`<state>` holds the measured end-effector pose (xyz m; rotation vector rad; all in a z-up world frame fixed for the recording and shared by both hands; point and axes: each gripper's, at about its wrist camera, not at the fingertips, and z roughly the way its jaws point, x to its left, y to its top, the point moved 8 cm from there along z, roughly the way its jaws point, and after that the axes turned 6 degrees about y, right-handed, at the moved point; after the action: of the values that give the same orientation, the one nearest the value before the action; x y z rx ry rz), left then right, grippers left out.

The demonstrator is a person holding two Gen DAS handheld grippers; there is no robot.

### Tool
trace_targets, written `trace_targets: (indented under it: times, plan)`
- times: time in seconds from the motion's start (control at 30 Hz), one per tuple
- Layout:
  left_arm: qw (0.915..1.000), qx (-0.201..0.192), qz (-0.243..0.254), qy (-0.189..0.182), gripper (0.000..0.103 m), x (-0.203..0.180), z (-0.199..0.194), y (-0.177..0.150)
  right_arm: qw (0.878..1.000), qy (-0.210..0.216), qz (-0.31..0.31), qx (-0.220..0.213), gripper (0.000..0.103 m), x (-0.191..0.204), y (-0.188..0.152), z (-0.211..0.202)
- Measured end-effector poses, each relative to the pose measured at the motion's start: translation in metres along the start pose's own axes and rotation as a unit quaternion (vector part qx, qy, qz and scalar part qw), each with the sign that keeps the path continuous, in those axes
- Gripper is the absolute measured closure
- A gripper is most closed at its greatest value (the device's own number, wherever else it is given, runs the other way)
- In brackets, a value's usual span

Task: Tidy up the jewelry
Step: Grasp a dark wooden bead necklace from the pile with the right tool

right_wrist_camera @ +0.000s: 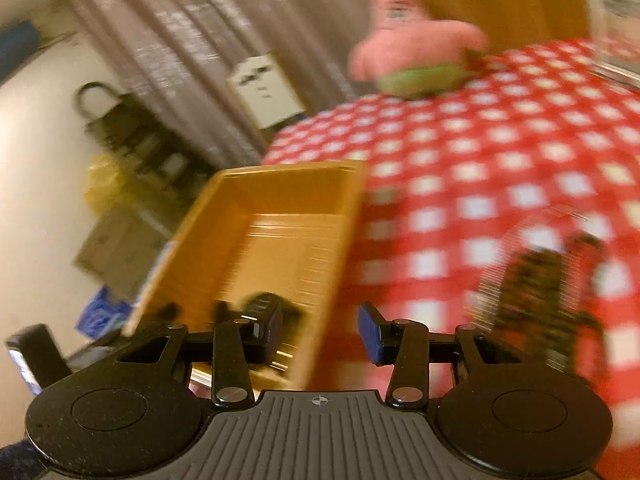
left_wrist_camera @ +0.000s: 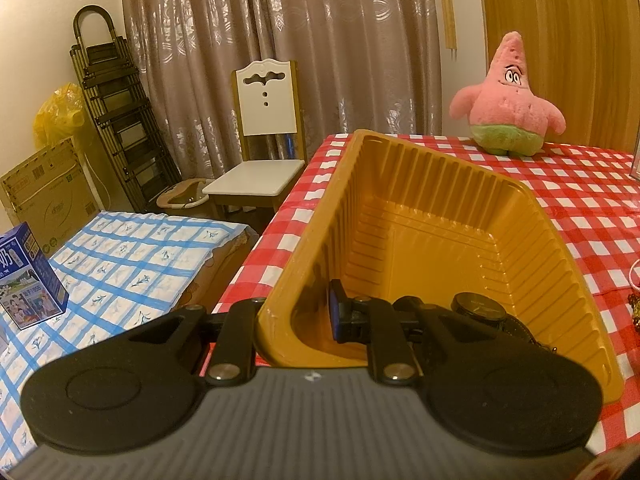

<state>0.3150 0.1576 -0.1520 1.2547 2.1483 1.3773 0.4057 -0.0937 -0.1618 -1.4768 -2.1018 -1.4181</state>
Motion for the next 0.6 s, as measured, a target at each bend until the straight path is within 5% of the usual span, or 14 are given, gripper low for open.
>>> trace_targets:
  times: [0.2,0.33,0.6]
  plan:
    - [1.0,-0.001,0.001,0.001,0.086,0.002,-0.001,0.0,0.995,-0.08,0.054,-0.014,0.062,-0.068,0.0,-0.035]
    - [1.0,-0.001,0.002,0.001,0.086,0.002,-0.001,0.0,0.99,-0.089,0.103,-0.032,0.074,-0.098,0.009,-0.049]
    - [1.0,-0.001,0.004,0.003,0.086,0.002,0.0,0.002,0.986,-0.088,0.135,-0.038,0.077,-0.114,0.019,-0.044]
